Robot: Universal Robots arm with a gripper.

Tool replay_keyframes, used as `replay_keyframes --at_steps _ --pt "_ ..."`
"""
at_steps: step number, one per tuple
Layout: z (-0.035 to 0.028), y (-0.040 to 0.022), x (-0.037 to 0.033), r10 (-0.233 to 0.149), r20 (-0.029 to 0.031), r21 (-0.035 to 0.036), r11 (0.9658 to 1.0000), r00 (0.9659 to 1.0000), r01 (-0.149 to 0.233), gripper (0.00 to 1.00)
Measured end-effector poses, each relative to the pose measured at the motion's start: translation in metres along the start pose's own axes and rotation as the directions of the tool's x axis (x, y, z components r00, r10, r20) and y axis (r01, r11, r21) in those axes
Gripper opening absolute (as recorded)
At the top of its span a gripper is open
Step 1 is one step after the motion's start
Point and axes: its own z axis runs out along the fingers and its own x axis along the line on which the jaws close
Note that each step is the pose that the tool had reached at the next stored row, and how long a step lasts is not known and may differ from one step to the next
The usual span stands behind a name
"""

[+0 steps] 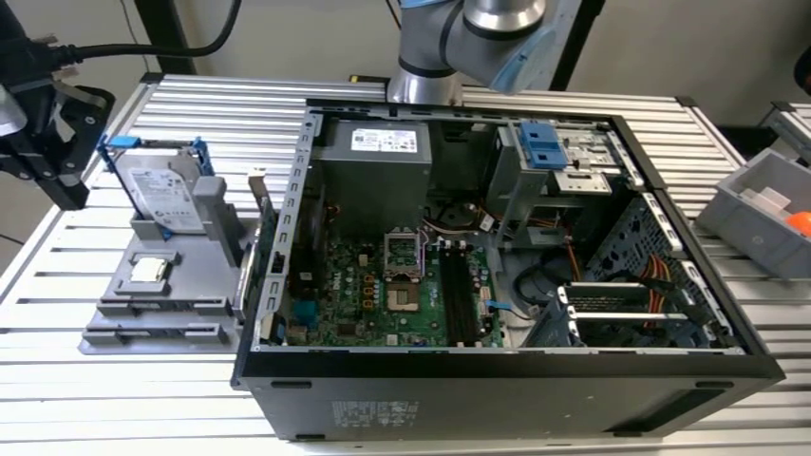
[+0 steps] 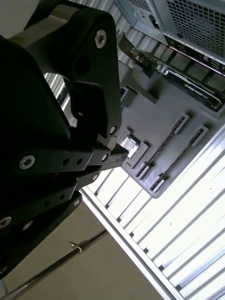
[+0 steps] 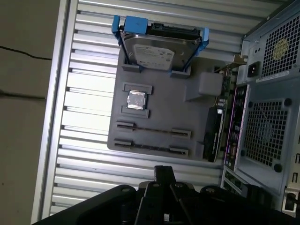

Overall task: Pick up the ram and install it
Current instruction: 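Pick up the ram and move it above insertion slot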

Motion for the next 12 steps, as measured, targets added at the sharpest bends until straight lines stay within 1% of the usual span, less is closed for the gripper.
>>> replay_keyframes --at_steps 3,6,9,12 --pt "-0.0001 0.0000 0.0000 -0.029 -0.0015 -0.0005 0.9996 0.9996 0.029 0.00" --pt "0.0000 0.0000 0.0000 -0.062 -0.0030 -0.0012 0.9981 0.9981 0.062 0.00" --pt "-0.0001 0.0001 0.0000 -0.101 -0.0050 -0.0021 0.9949 0.9949 0.101 0.00" --pt "0.0000 0.0001 0.0000 -0.139 -0.0067 -0.0031 0.9902 0.9902 0.139 0.00"
